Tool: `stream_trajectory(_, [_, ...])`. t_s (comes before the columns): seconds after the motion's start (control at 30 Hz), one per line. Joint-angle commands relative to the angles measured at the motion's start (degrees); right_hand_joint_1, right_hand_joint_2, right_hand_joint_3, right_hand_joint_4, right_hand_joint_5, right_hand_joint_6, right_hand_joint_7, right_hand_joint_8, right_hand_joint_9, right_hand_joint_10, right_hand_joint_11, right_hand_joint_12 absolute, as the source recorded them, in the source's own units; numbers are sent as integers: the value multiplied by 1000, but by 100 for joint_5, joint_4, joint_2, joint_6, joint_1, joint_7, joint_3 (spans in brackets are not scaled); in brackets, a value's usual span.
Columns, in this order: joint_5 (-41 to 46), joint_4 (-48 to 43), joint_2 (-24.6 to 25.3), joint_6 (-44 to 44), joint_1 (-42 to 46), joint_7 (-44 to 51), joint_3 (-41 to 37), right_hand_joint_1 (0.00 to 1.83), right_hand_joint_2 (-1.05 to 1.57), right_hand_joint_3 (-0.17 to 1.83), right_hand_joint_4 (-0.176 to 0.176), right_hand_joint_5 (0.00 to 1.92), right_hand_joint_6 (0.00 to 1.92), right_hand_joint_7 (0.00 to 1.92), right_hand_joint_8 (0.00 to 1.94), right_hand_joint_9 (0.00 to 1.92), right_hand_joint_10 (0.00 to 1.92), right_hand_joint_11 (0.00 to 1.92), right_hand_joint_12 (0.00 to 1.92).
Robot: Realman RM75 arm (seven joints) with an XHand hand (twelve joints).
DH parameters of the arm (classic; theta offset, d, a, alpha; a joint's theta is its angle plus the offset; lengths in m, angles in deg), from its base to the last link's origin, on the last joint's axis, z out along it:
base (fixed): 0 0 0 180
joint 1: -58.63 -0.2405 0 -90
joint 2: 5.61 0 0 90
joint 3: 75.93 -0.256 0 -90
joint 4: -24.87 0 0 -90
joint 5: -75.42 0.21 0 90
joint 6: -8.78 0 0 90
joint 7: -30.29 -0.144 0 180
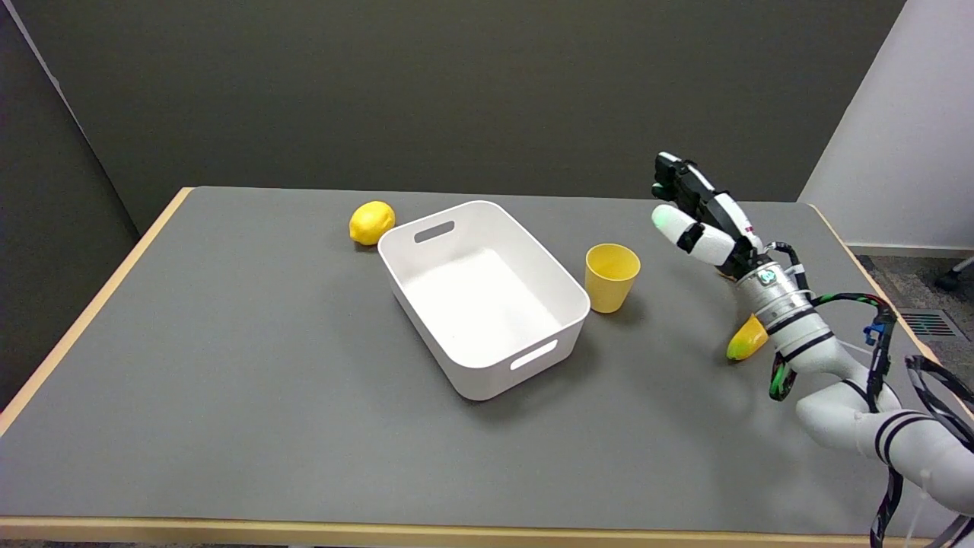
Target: Pick up the yellow cup.
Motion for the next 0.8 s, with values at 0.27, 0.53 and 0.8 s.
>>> stream_trajectory(0.27, [-251,1163,417,370,-612,-15,297,577,562,954,-155,40,353,38,153,10,289,-1,529])
stream_trajectory(0.53, [-261,1137,417,337,-546,-15,374,572,560,950,-154,37,350,31,153,5,276,-1,520])
stream_trajectory(0.8, [-289,834,417,21,-361,-271,485,557,557,946,-152,36,346,29,156,3,265,-1,529])
